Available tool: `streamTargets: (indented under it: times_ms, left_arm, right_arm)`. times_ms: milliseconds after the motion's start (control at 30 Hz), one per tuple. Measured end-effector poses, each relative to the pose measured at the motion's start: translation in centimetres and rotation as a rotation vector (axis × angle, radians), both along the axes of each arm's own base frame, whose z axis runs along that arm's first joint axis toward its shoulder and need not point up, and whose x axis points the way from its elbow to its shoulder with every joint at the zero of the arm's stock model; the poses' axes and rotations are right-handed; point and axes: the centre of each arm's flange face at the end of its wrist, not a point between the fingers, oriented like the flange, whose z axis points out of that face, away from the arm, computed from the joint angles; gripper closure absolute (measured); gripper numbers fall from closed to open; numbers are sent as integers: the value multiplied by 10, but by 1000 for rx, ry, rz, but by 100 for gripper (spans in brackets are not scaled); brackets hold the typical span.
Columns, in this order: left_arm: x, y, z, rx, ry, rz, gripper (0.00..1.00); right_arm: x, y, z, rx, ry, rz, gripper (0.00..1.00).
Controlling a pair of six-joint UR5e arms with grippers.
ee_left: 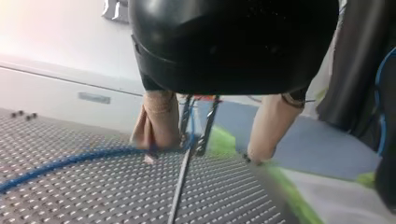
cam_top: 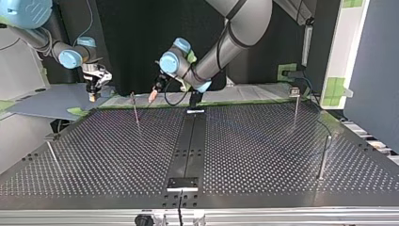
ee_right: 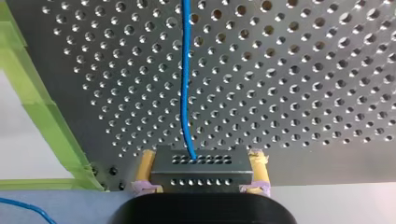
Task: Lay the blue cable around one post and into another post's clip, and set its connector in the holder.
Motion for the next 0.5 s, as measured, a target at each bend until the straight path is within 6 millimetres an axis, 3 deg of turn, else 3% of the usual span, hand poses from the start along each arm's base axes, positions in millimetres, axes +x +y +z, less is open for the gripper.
streamTargets:
  times_ms: [233,500]
  left_arm:
    - [-9,-3,0,17,7,-14,0]
    - [-15,1,20,-11,-13,-9,0]
  right_arm:
    - [-1,0,-1,1,-1,-1,100]
    - [-1,0,-2,1,-2,1,100]
